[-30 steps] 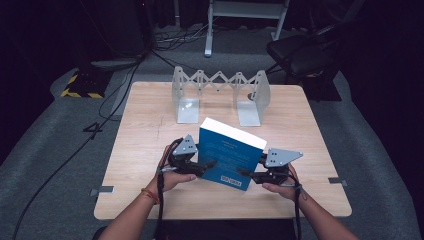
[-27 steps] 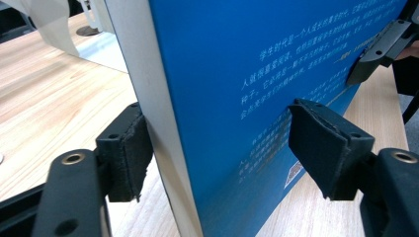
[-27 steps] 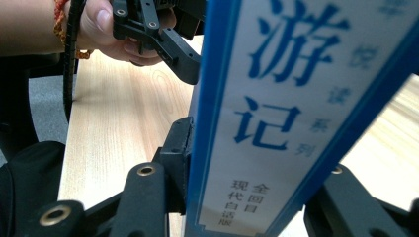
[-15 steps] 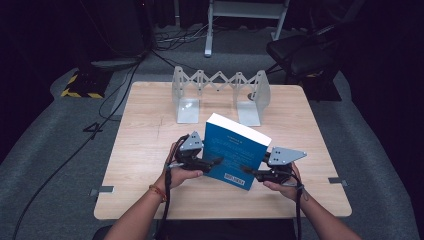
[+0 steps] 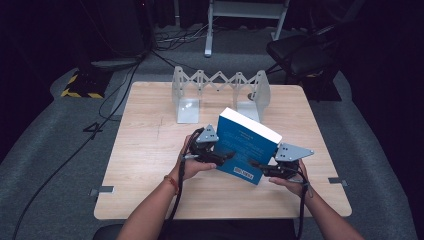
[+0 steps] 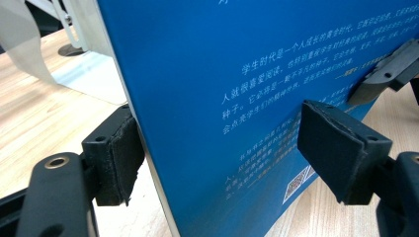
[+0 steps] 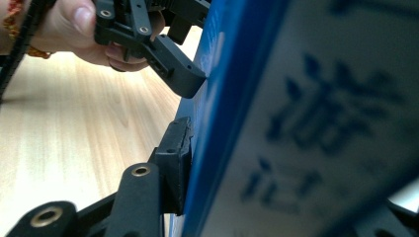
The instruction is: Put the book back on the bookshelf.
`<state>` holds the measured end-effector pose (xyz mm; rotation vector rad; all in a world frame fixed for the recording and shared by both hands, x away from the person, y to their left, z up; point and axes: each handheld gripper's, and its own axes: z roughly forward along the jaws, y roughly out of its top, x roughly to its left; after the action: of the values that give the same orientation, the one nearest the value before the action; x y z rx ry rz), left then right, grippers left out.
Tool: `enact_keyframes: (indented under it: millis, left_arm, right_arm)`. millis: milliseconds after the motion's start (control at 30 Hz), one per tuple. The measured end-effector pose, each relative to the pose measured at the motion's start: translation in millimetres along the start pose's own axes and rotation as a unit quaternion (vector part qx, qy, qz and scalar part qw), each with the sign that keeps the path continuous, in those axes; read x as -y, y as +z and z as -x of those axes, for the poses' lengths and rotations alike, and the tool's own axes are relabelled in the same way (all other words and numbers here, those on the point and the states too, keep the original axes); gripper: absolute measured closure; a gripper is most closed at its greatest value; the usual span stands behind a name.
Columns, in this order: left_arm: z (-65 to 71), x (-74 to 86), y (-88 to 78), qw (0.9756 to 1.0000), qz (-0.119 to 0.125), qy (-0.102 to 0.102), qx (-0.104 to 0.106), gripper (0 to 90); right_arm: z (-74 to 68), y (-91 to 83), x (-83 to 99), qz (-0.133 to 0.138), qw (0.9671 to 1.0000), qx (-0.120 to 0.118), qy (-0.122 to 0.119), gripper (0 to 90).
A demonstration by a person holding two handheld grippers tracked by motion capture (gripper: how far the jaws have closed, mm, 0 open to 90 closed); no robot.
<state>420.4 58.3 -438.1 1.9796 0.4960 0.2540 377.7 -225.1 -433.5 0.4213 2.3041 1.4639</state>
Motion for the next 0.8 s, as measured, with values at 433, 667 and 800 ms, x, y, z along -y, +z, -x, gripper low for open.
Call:
enact_keyframes:
  millis: [433,667,800]
  left_arm:
    - [3.8,21.6,-30.1,0.9974,-0.069,0.004,-0.021,19.9]
    - [-3.8,71.0,-78.6,0.9874,-0.135,-0.024,-0.078,16.8]
    - [-9.5,96.1,-95.2,0.9787,-0.174,-0.044,-0.100,16.8]
  right_arm:
    - [-8.0,2.4,-12.1,-0.010,0.9997,0.007,-0.020,62.1]
    - [4.5,2.4,-17.8,-0.014,0.9989,0.044,0.002,62.2]
    - [17.6,-3.1,-22.3,-0.014,0.9964,0.083,0.004,62.3]
